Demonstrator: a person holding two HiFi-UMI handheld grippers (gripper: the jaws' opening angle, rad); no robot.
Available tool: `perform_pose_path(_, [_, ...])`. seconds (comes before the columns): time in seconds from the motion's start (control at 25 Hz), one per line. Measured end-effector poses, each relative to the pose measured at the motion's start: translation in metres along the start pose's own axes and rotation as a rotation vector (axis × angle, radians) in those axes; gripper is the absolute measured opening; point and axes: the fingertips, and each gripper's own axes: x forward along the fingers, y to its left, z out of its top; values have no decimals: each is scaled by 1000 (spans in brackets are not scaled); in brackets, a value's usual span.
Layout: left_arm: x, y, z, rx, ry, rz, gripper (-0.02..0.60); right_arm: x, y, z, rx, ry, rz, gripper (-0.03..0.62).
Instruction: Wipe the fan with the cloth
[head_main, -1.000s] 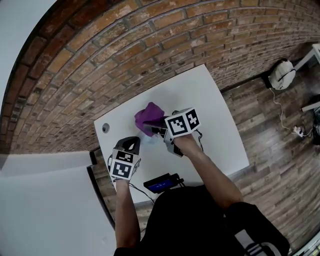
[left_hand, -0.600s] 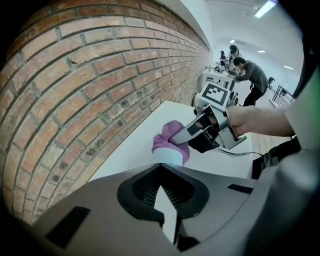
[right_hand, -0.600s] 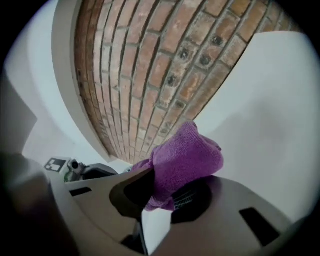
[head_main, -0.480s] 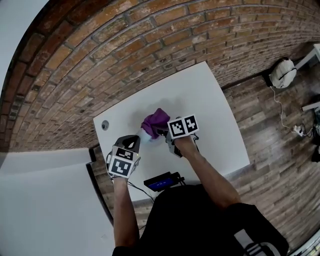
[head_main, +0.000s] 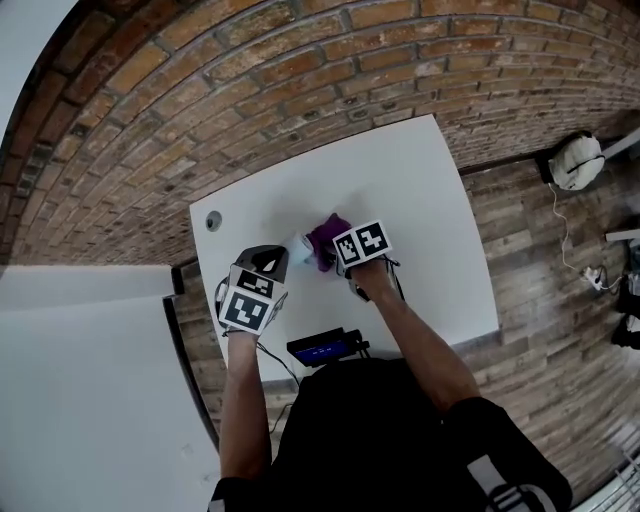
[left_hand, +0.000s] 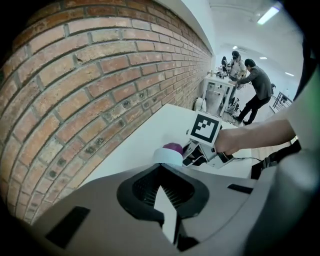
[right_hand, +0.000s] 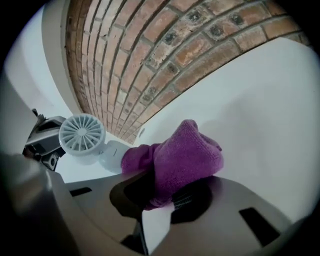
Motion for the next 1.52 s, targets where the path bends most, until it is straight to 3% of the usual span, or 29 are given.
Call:
perform_pose_path(0.24, [-2, -3, -1, -54, -40, -20, 0, -2, -6, -13, -107, 93, -56, 77])
perform_pose_path(0.4, [-6, 1, -1, -99, -129, 0, 0, -35, -25, -9, -218, 106, -207, 77])
perform_pose_path(0.52, [-17, 27, -29, -322, -271, 48, 0, -81, -38, -13, -200, 17, -231, 77])
perform_pose_path(0.6, [-14, 36, -62, -449, -362, 7, 0, -114, -48, -26, -142, -31, -225, 77])
perform_pose_path(0.64, [-3, 32, -76, -468, -391, -40, 0, -130, -54, -34, -117, -50, -232, 77])
perform_pose_path(0.68, [12, 21, -86, -456, -398, -96, 3, -143, -58, -40, -91, -71, -237, 77])
perform_pose_path(0.72, [32, 7, -92, -419, -386, -149, 168, -154, -60, -45, -66, -93, -237, 77])
perform_pose_path(0.84, [88, -28, -80, -270, -355, -200, 329, -173, -57, -54, -6, -156, -211, 77])
perform_pose_path(0.92, [110, -33, -60, -242, -389, -176, 333, -179, -52, -60, 6, -169, -201, 77])
perform_pose_path(1.0, [120, -25, -44, -286, -426, -129, 332, -182, -49, -67, 5, -169, -201, 77])
perform_pose_path(1.12, [114, -12, -32, -436, -468, -115, 246, -188, -46, -75, 13, -178, -193, 77])
perform_pose_path(1.24, [89, -3, -22, -693, -608, -247, 235, -191, -43, -76, 26, -199, -169, 77])
perform_pose_path(1.32, [55, 11, -7, -905, -781, -385, 232, -189, -35, -68, 15, -225, -134, 77])
perform_pose_path(1.4, [14, 29, 9, -1099, -1016, -573, 232, -188, -16, -51, -12, -277, -65, 77])
perform_pose_path(1.48, [-26, 46, 25, -1233, -1253, -762, 229, -190, 17, -24, -47, -362, 46, 77])
perform_pose_path(1.52, [-46, 52, 32, -1264, -1346, -835, 229, -192, 37, -8, -65, -412, 110, 77])
